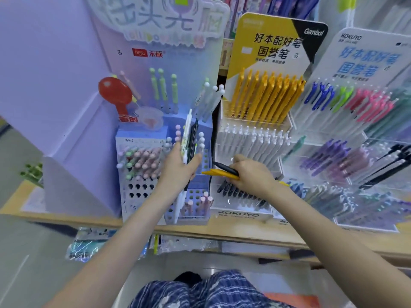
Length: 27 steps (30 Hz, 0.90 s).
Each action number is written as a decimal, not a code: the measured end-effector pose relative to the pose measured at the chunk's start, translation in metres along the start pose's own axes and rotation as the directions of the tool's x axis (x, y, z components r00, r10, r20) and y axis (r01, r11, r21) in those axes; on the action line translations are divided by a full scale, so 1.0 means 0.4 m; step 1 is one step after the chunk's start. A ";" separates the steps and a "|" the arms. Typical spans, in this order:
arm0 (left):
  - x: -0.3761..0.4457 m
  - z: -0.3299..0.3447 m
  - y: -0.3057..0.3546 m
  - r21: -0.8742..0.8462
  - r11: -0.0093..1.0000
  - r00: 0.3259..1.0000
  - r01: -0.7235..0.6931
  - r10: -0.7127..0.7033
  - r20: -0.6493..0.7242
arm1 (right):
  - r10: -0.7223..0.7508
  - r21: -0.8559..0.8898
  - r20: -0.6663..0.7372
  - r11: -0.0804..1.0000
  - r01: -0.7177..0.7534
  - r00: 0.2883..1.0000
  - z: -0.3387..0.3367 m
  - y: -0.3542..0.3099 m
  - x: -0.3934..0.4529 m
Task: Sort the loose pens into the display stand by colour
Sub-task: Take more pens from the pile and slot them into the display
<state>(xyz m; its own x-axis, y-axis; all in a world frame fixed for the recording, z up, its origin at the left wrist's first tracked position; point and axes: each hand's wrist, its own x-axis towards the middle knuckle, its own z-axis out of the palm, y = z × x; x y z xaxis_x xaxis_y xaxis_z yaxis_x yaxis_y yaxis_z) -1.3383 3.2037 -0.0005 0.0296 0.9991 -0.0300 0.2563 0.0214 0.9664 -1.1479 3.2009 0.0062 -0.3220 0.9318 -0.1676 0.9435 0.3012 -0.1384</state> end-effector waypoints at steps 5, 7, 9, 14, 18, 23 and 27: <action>0.001 -0.002 -0.019 -0.005 1.000 1.000 -0.008 0.008 0.015 | 0.041 0.022 0.031 0.999 -0.041 0.999 -0.004 -0.006 0.032; -0.007 -0.001 -0.017 -0.032 0.999 1.000 -0.020 0.021 0.021 | 0.044 0.025 0.056 0.999 -0.046 0.997 0.002 -0.008 0.046; -0.019 -0.005 -0.008 -0.073 0.997 0.999 -0.040 0.042 0.025 | 0.056 0.016 0.061 0.998 -0.057 0.997 0.011 -0.013 0.056; -0.034 -0.023 0.001 -0.163 0.987 0.991 0.001 0.020 0.131 | 0.155 0.204 0.000 0.967 -0.152 0.988 0.003 -0.011 0.035; -0.040 -0.030 0.019 -0.201 0.974 0.929 0.103 -0.022 0.369 | 0.338 0.899 -0.073 0.430 -0.085 0.938 -0.051 -0.044 -0.022; -0.029 0.001 0.045 0.059 0.996 0.903 -0.061 0.030 0.428 | 0.350 0.969 -0.035 0.239 -0.054 0.936 -0.114 -0.084 -0.031; -0.030 0.005 0.056 0.098 0.987 0.885 -0.129 0.070 0.460 | 0.392 0.989 0.044 0.116 -0.096 0.919 -0.128 -0.048 -0.055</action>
<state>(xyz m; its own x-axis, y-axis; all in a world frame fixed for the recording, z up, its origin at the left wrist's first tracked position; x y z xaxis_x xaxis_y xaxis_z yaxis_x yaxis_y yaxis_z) -1.3309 3.1921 0.0211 0.4880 0.8695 -0.0765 0.3442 -0.1112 0.9323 -1.1550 3.1850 0.0624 0.0703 0.9655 -0.2508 0.0627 -0.2552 -0.9648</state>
